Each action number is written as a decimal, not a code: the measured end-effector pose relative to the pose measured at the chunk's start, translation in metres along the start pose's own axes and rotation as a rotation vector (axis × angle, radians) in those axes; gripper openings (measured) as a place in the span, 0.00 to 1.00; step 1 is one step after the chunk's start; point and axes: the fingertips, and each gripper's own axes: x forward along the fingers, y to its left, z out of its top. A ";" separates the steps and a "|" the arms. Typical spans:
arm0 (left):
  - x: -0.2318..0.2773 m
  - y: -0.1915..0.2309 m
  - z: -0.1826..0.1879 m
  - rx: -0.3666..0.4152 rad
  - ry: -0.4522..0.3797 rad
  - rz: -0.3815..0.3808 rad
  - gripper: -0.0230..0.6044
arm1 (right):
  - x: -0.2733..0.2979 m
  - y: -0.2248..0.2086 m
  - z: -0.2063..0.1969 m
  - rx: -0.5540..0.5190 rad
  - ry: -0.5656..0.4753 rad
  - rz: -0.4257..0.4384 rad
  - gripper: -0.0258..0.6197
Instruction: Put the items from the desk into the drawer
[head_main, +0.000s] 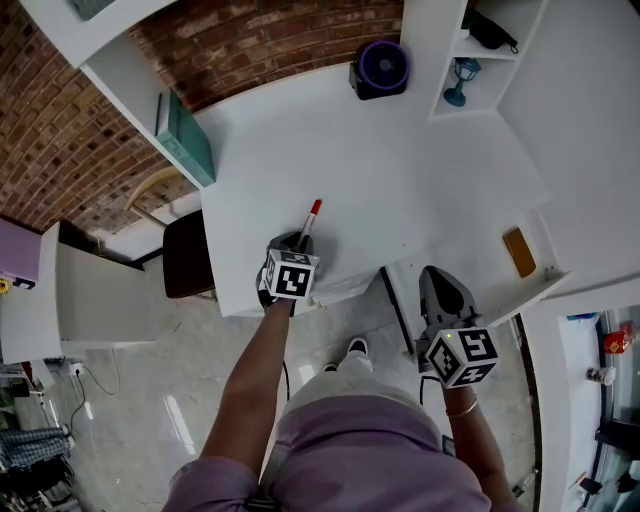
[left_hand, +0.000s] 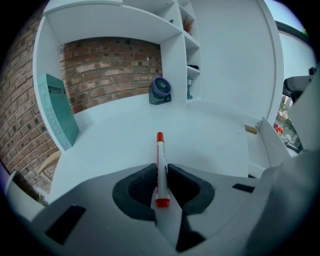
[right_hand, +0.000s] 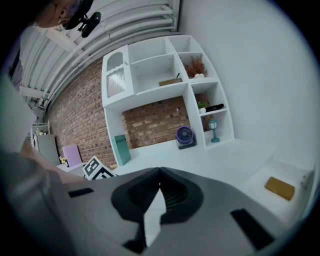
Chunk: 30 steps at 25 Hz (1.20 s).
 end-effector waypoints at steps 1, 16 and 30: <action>0.000 0.000 0.000 -0.004 0.001 0.002 0.15 | -0.001 -0.001 0.000 0.001 0.000 0.001 0.04; -0.051 -0.057 0.094 0.066 -0.257 -0.160 0.14 | -0.025 -0.012 -0.006 0.037 -0.025 -0.096 0.04; -0.037 -0.193 0.134 0.261 -0.283 -0.499 0.14 | -0.094 -0.051 -0.021 0.145 -0.062 -0.427 0.04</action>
